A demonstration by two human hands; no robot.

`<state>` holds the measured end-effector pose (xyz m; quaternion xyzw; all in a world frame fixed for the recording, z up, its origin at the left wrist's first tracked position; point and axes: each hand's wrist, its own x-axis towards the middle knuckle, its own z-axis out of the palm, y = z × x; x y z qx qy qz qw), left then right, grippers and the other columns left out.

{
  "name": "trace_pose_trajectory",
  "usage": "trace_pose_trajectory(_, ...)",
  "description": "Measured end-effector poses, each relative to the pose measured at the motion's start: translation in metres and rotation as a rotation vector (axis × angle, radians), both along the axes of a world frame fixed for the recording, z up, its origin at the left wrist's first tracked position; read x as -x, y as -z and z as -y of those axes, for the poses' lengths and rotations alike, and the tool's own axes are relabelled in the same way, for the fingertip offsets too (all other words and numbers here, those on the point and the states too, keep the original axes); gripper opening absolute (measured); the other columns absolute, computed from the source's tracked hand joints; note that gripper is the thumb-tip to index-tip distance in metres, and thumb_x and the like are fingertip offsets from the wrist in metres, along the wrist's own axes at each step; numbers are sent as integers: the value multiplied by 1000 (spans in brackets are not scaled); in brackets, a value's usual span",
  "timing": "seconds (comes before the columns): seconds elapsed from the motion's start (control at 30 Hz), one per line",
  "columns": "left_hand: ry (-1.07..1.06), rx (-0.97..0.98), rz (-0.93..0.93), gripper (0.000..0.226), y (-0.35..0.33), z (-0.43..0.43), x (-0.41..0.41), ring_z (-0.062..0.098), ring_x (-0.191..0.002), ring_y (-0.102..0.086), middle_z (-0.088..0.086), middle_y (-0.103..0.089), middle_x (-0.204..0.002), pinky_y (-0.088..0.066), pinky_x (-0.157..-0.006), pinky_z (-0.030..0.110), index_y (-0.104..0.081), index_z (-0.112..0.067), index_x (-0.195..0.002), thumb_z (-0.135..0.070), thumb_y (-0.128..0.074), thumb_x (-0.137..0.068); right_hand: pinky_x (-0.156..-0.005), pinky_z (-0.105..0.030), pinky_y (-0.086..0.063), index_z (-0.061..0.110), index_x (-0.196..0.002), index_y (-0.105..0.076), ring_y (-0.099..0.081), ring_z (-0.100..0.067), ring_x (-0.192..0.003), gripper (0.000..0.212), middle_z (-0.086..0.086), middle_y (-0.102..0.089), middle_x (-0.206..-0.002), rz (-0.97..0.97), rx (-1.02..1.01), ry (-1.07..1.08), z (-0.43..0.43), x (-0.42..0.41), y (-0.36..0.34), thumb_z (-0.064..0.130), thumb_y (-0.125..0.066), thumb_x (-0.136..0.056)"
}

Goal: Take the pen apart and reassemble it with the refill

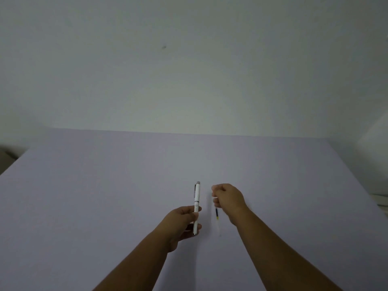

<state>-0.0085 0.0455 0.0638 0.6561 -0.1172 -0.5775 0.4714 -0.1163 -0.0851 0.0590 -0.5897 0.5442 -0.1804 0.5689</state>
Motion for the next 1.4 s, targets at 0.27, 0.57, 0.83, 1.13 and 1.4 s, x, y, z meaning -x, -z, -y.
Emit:
trace_pose_trajectory(0.27,19,-141,322,13,64,22,19,17,-70,-59,4,-65,-77,-56,-82,36,-65,-22,-83,-12,-59,-87,-69,-27,-45,9,-95,-61,-62,-27,-89,16,-13,-67,-103,-496,163,-191,-14,21,65,10,-49,-85)
trace_pose_trajectory(0.57,38,-205,569,11,92,34,31,14,-78,-62,-1,-67,-86,-49,-69,24,-65,-18,-94,-19,-66,-83,-73,-27,-45,12,-101,-59,-60,-26,-93,21,-11,-64,-106,-500,190,-205,-25,21,94,6,-49,-83)
trace_pose_trajectory(0.83,31,-232,614,7,96,37,34,12,-72,-63,-3,-67,-78,-47,-59,18,-66,-19,-86,-22,-69,-81,-76,-29,-48,11,-103,-61,-61,-25,-94,21,-11,-65,-107,-462,174,-216,-29,21,95,7,-52,-84)
trace_pose_trajectory(1.13,34,-239,634,9,98,36,33,16,-74,-65,1,-69,-78,-53,-70,26,-65,-17,-83,-25,-69,-82,-75,-30,-49,11,-101,-60,-61,-26,-92,19,-12,-65,-105,-421,165,-203,-31,24,92,10,-53,-83)
trace_pose_trajectory(1.4,51,-237,662,13,98,35,33,14,-72,-63,-1,-68,-78,-52,-69,25,-66,-16,-84,-29,-69,-82,-72,-29,-49,11,-103,-59,-61,-23,-87,18,-12,-66,-102,-401,167,-190,-33,24,91,13,-54,-85)
